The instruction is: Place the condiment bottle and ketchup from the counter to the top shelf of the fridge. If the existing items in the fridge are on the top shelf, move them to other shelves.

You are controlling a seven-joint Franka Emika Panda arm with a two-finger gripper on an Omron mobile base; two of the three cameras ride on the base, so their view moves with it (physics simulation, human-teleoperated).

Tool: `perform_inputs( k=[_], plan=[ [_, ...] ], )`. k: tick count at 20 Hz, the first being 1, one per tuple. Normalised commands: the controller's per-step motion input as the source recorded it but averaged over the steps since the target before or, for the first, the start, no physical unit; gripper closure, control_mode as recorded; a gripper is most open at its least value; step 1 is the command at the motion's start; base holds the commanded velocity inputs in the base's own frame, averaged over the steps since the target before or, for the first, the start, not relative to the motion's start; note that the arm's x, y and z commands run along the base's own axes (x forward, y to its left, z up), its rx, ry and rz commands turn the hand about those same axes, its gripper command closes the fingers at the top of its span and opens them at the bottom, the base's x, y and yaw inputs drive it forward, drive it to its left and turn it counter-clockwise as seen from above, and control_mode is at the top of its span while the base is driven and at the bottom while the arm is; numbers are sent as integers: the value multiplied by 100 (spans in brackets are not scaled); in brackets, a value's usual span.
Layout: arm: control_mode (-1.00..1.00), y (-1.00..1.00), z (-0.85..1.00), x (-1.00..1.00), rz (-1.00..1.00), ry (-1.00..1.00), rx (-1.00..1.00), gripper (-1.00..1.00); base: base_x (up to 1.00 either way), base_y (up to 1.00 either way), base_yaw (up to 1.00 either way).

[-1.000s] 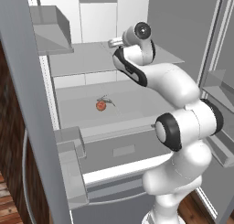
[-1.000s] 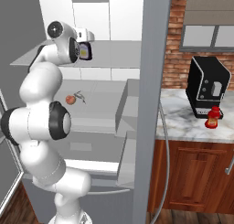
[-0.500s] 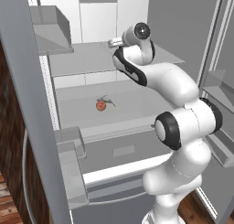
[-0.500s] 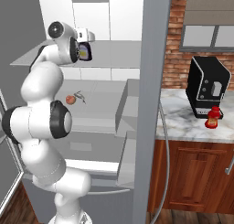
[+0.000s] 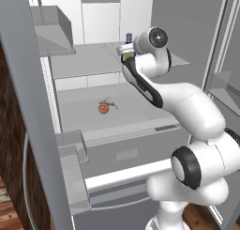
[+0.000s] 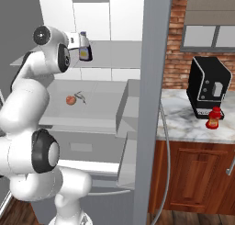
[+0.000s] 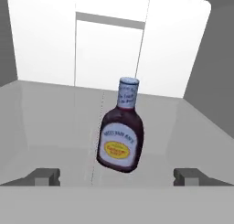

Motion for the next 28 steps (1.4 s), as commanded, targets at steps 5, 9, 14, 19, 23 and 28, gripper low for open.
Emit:
perform_inputs(
  k=[5, 9, 14, 19, 23, 28],
  plan=[
    [-100, -19, 21, -100, 0, -4, 0, -100, 0, 0, 0],
    [-100, -11, 31, -100, 0, 0, 0, -100, 0, 0, 0],
    [-100, -1, 30, -100, 0, 0, 0, -100, 0, 0, 0],
    [-100, 0, 11, -100, 0, 3, -2, -100, 0, 0, 0],
    [-100, 0, 0, -100, 0, 1, -1, -100, 0, 0, 0],
    [-100, 0, -9, -100, 1, 6, 0, -100, 0, 0, 0]
  ],
)
